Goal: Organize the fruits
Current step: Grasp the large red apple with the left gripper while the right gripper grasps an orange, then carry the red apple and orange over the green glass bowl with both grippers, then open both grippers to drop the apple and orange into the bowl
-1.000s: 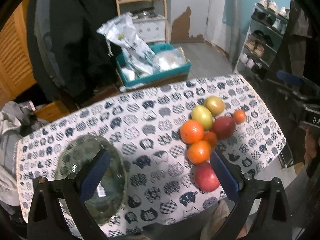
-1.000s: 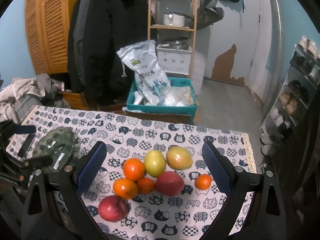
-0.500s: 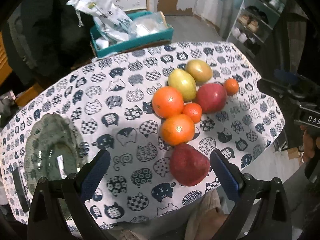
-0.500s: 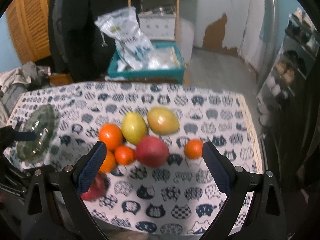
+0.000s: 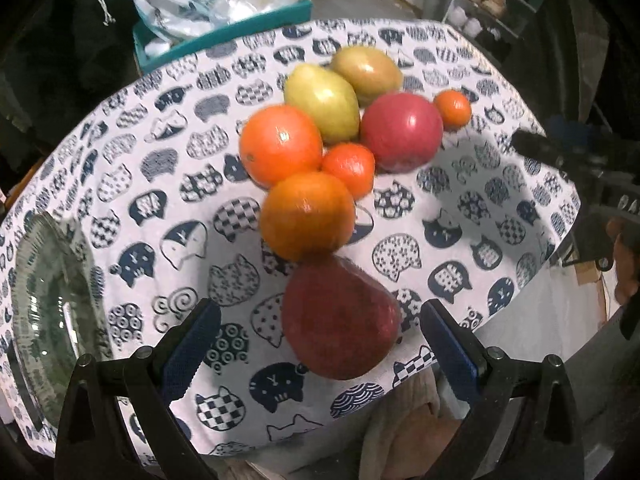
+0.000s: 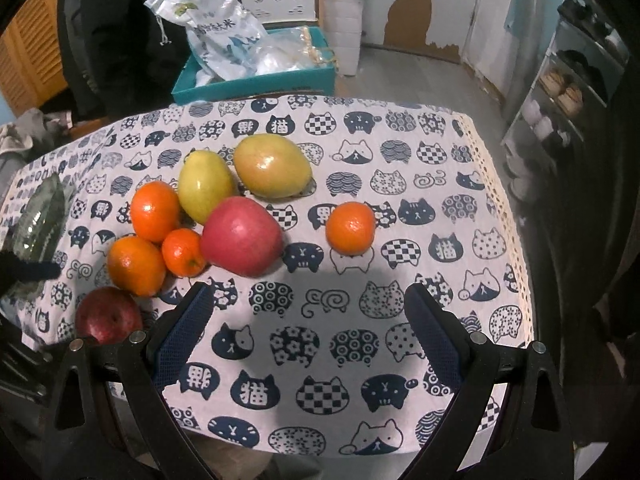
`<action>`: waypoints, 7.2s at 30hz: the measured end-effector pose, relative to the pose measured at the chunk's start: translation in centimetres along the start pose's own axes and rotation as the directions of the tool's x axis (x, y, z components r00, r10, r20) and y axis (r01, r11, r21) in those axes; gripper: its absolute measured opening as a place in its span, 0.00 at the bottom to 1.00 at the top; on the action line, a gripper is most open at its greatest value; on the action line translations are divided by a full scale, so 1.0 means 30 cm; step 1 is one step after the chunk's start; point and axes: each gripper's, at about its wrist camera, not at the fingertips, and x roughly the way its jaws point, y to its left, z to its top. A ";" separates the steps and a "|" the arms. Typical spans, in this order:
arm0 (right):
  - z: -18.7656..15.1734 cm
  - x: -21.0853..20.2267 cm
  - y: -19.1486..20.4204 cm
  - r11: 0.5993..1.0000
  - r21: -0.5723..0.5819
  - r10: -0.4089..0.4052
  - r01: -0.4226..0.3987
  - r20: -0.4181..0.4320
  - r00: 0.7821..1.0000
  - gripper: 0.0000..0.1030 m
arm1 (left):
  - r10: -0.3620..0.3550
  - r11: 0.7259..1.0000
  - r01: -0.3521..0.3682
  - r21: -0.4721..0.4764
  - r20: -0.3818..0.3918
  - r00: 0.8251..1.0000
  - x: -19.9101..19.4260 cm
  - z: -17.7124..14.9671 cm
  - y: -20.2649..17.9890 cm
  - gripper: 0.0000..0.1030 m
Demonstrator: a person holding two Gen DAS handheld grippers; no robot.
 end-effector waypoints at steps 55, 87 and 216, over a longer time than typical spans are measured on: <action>0.183 0.339 -0.174 0.997 0.066 -0.037 0.048 -0.163 0.986 0.89 | -0.036 0.991 0.052 -0.123 0.130 0.991 -0.043 0.130 0.202 0.71; 0.234 0.160 -0.029 1.000 0.004 -0.010 0.010 -0.012 1.000 0.45 | -0.012 0.989 0.040 -0.140 0.198 0.980 -0.139 0.141 0.258 0.71; 0.213 0.308 1.305 0.804 -0.421 0.330 -0.419 -0.270 0.905 0.46 | 0.089 0.816 -0.087 -0.572 -0.024 0.996 -0.039 -0.407 0.988 0.71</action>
